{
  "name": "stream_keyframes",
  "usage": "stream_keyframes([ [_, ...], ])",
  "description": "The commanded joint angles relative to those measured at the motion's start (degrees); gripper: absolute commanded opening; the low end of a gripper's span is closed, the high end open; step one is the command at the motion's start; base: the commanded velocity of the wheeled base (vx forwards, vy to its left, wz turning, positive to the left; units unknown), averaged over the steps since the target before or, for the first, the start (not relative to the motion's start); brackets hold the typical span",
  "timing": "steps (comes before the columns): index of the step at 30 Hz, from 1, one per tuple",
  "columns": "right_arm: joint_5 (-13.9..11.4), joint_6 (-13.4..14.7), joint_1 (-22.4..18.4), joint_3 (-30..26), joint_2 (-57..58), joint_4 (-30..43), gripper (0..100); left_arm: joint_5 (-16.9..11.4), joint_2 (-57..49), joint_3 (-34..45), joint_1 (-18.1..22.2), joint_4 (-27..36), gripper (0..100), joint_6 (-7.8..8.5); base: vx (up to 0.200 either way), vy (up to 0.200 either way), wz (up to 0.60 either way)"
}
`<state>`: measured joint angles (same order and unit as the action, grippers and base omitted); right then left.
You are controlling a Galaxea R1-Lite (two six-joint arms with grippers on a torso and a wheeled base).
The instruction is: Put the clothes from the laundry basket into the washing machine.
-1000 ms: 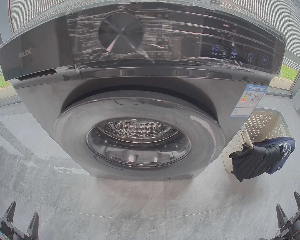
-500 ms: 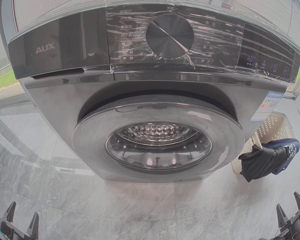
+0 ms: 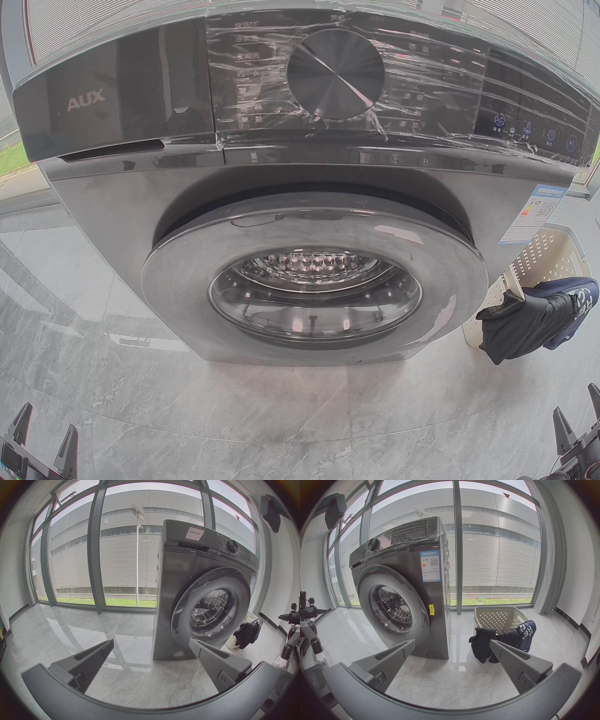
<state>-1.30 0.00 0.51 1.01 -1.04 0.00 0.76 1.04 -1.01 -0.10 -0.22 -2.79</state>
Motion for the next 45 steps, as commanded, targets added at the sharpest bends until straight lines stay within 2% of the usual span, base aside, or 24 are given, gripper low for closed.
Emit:
stream_keyframes([
  [1, -0.01, 0.0, -0.07, -1.01, 1.04, 0.0, 100, 0.04, -0.68, 1.01, 0.01, -0.04, 100, -0.02, 0.0, 0.0, 0.0],
  [11, -0.19, -0.09, -0.07, -1.01, 1.04, 0.0, 100, 0.04, -0.68, 1.01, 0.01, -0.04, 100, -0.02, 0.0, 0.0, 0.0],
  [15, -1.16, -1.76, -0.07, -1.01, 1.04, 0.09, 100, 0.04, -0.68, 1.01, 0.01, -0.04, 100, -0.02, 0.0, 0.0, 0.0],
  [22, -2.21, -1.67, -0.16, -0.75, 1.04, -0.44, 100, 0.04, -0.68, 1.01, 0.01, -0.04, 100, -0.02, 0.0, 0.0, 0.0],
  [25, -2.83, 0.35, -0.69, 8.48, -0.02, -3.87, 100, 0.04, -0.68, 1.01, 0.01, -0.04, 100, -0.02, 0.0, 0.0, 0.0],
  [26, -3.0, 1.23, -0.78, 15.16, -4.85, -4.13, 100, -0.05, -0.68, 1.01, 0.01, -0.04, 100, 0.07, 0.0, 0.0, 0.0],
  [28, -3.62, 1.23, -0.42, 18.41, -10.92, -3.69, 100, 0.04, -0.68, 1.01, 0.01, -0.04, 100, 0.07, 0.0, 0.0, 0.0],
  [30, -6.87, 1.76, 1.42, 18.06, -16.63, -3.87, 100, 0.04, -0.68, 1.01, 0.01, -0.04, 100, 0.07, 0.0, 0.0, 0.0],
  [31, -9.51, 2.37, 2.48, 17.09, -20.32, -4.31, 100, 0.04, -0.68, 1.01, 0.01, -0.04, 100, 0.07, 0.0, 0.0, 0.0],
  [32, -9.51, 2.37, 2.48, 17.09, -20.32, -4.31, 100, 0.04, -0.68, 1.01, 0.01, -0.04, 100, 0.07, 0.0, 0.0, 0.0],
  [33, -13.64, 5.71, 4.59, 16.13, -28.5, -6.15, 100, -0.05, -0.68, 1.01, 0.01, -0.04, 100, 0.07, 0.0, 0.0, 0.0],
  [35, -15.48, 9.49, 6.78, 16.04, -35.79, -10.55, 100, 0.04, -0.68, 1.01, 0.01, -0.04, 100, 0.07, 0.0, 0.0, 0.0],
  [37, -15.48, 11.34, 9.24, 15.6, -42.56, -15.82, 100, 0.04, -0.68, 1.01, 0.01, -0.04, 100, 0.07, 0.0, 0.0, 0.0],
  [40, -14.52, 10.46, 13.2, 14.98, -49.94, -23.29, 100, -0.05, -0.68, 1.01, 0.01, -0.04, 100, 0.07, 0.0, 0.0, 0.0],
  [42, -11.62, 9.49, 15.31, 15.34, -53.02, -25.93, 100, -0.05, -0.68, 1.01, 0.01, -0.04, 100, 0.07, 0.0, 0.0, 0.0],
  [45, -5.2, 9.14, 20.49, 16.57, -57.59, -27.6, 100, -0.05, -0.68, 1.01, 0.01, -0.04, 100, 0.07, 0.0, 0.0, 0.0],
])
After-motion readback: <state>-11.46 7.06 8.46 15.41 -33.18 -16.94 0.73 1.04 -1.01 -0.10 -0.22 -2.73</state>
